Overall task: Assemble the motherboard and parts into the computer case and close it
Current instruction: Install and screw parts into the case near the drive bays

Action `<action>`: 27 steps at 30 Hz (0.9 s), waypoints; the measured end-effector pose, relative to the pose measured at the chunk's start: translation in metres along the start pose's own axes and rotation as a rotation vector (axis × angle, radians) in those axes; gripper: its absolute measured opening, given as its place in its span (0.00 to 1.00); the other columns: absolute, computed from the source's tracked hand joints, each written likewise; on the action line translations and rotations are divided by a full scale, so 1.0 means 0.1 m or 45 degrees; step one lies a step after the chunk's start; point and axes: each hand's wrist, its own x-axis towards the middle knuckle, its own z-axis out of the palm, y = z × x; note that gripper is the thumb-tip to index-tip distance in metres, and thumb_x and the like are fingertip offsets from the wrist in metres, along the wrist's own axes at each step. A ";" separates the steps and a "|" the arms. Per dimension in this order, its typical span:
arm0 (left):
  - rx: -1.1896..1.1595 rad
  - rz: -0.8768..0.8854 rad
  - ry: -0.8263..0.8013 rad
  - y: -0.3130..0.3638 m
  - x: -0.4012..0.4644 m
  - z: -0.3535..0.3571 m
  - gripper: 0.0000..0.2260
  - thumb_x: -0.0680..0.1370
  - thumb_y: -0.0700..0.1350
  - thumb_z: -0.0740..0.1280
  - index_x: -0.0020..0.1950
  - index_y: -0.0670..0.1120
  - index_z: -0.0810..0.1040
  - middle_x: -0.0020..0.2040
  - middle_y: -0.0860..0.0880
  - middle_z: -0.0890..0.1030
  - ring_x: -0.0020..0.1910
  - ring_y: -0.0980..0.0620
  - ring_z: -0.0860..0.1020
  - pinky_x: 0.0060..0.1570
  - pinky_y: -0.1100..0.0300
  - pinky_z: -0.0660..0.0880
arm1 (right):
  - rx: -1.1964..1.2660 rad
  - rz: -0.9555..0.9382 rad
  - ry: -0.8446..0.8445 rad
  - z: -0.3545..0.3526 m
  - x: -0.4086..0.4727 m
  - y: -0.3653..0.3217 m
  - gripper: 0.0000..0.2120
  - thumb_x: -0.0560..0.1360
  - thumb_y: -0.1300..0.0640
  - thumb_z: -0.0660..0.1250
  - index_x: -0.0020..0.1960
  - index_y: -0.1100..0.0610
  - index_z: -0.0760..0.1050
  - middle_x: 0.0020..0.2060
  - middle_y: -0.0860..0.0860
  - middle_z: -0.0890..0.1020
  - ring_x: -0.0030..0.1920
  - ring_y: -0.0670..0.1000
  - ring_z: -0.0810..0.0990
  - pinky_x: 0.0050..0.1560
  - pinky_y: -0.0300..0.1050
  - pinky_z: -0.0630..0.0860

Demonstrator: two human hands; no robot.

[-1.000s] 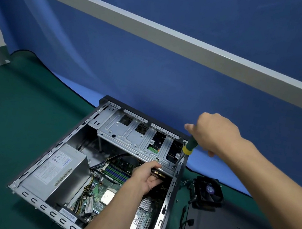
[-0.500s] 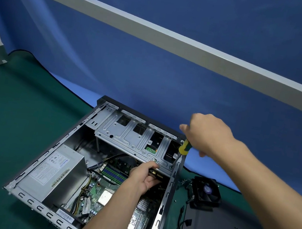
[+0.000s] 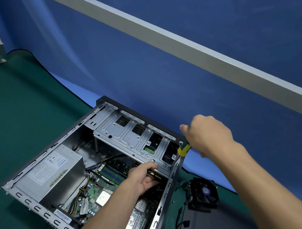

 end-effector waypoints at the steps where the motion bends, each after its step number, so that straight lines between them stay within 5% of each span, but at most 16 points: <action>1: -0.004 -0.001 -0.003 0.00 -0.01 0.00 0.07 0.71 0.29 0.67 0.47 0.35 0.74 0.34 0.37 0.82 0.29 0.44 0.82 0.26 0.52 0.79 | -0.008 0.012 -0.015 -0.01 0.00 0.01 0.12 0.79 0.49 0.58 0.45 0.57 0.67 0.29 0.52 0.76 0.26 0.51 0.74 0.29 0.40 0.66; 4: -0.010 0.010 0.004 0.00 -0.01 0.00 0.09 0.71 0.29 0.67 0.50 0.36 0.73 0.34 0.36 0.81 0.28 0.44 0.82 0.26 0.52 0.79 | 0.094 0.012 -0.136 -0.02 -0.02 0.00 0.08 0.78 0.54 0.58 0.54 0.54 0.62 0.32 0.54 0.80 0.27 0.52 0.77 0.32 0.42 0.73; 7: -0.009 0.015 0.009 -0.01 -0.01 0.00 0.10 0.71 0.30 0.67 0.52 0.36 0.73 0.35 0.36 0.82 0.29 0.44 0.82 0.26 0.52 0.79 | 0.074 0.045 -0.013 0.00 -0.03 0.00 0.12 0.79 0.50 0.58 0.52 0.58 0.60 0.33 0.53 0.75 0.35 0.55 0.78 0.29 0.43 0.67; 10: 0.003 0.021 0.011 -0.01 0.00 0.00 0.09 0.72 0.30 0.67 0.50 0.36 0.73 0.35 0.37 0.81 0.29 0.44 0.82 0.26 0.53 0.79 | 0.123 0.031 -0.133 -0.01 -0.03 -0.03 0.14 0.78 0.53 0.59 0.57 0.55 0.56 0.33 0.54 0.78 0.29 0.54 0.77 0.35 0.45 0.76; 13: 0.006 0.008 0.003 -0.02 0.02 0.00 0.06 0.72 0.30 0.67 0.47 0.36 0.73 0.33 0.38 0.81 0.28 0.45 0.82 0.25 0.53 0.79 | 0.101 0.037 -0.074 -0.01 -0.02 -0.01 0.09 0.80 0.52 0.56 0.54 0.56 0.59 0.38 0.55 0.77 0.28 0.53 0.73 0.29 0.43 0.68; 15: 0.002 0.006 -0.003 -0.02 0.02 -0.01 0.07 0.72 0.30 0.67 0.47 0.36 0.73 0.33 0.37 0.82 0.28 0.44 0.82 0.26 0.53 0.79 | 0.146 0.006 -0.095 -0.01 -0.01 0.00 0.11 0.80 0.51 0.58 0.55 0.53 0.57 0.43 0.56 0.77 0.28 0.54 0.75 0.31 0.44 0.71; 20: 0.015 -0.002 -0.002 -0.02 0.03 -0.01 0.07 0.71 0.30 0.68 0.47 0.36 0.74 0.35 0.37 0.81 0.31 0.44 0.81 0.27 0.53 0.79 | 0.046 0.017 0.061 0.05 -0.02 0.06 0.11 0.81 0.50 0.56 0.51 0.58 0.66 0.33 0.53 0.73 0.29 0.53 0.73 0.28 0.42 0.64; 24: 0.019 0.004 0.004 -0.01 0.03 -0.01 0.08 0.71 0.31 0.68 0.48 0.37 0.73 0.37 0.38 0.81 0.33 0.44 0.81 0.27 0.53 0.79 | 0.148 0.019 -0.098 0.02 -0.03 0.08 0.07 0.78 0.53 0.59 0.51 0.55 0.63 0.36 0.55 0.79 0.26 0.52 0.78 0.34 0.44 0.76; 27: 0.034 0.004 0.012 -0.02 0.04 -0.01 0.09 0.71 0.31 0.68 0.48 0.38 0.73 0.35 0.38 0.81 0.31 0.45 0.81 0.26 0.54 0.79 | 0.067 0.027 0.016 0.02 -0.01 0.09 0.13 0.81 0.50 0.57 0.43 0.59 0.65 0.32 0.54 0.74 0.28 0.52 0.72 0.27 0.42 0.66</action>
